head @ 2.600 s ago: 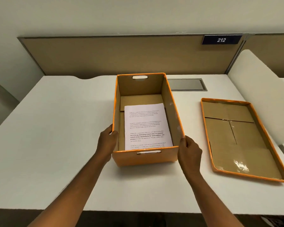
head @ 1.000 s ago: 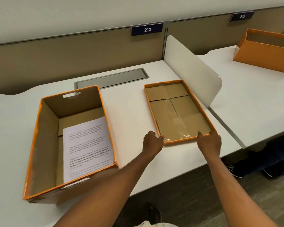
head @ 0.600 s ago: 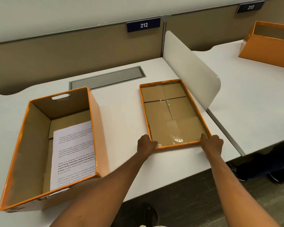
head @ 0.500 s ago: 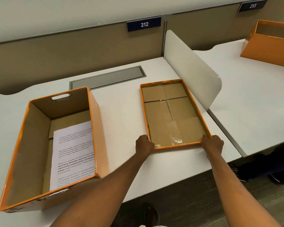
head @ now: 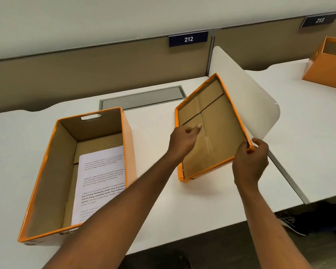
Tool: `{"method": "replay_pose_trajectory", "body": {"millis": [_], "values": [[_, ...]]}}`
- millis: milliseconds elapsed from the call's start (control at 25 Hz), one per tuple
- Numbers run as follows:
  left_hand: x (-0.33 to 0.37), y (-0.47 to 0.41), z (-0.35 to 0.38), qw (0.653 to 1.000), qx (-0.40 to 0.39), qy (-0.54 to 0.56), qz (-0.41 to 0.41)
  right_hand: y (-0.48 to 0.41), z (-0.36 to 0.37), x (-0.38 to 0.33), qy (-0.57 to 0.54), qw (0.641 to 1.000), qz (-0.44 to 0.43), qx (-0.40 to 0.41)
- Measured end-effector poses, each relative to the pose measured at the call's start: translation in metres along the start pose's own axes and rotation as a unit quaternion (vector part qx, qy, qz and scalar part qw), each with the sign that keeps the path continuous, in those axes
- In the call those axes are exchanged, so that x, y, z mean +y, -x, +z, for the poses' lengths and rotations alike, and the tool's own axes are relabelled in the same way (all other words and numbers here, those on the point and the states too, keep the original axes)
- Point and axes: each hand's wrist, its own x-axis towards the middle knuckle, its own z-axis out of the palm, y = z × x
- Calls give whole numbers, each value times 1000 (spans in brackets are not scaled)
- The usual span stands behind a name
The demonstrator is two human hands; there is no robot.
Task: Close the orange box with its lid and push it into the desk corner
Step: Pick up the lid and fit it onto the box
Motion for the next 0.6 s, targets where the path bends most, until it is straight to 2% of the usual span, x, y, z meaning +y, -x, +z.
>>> {"method": "replay_pose_trajectory", "body": {"millis": [240,360,480,560,600], "values": [[49,17,-23,990,-93,103,-40,74,9,-53,49,975,-210,-54],[38,28,-40,988,-46,144,-15,113,14,-67,55,943,-310,-111],[23,41,-71,980,6,196,-28,132,14,-75,23,923,-333,-189],[13,48,-108,966,12,254,-40,138,11,-81,-9,905,-321,-280],[7,51,-131,958,7,283,-43,140,10,-84,-13,904,-305,-299]]}}
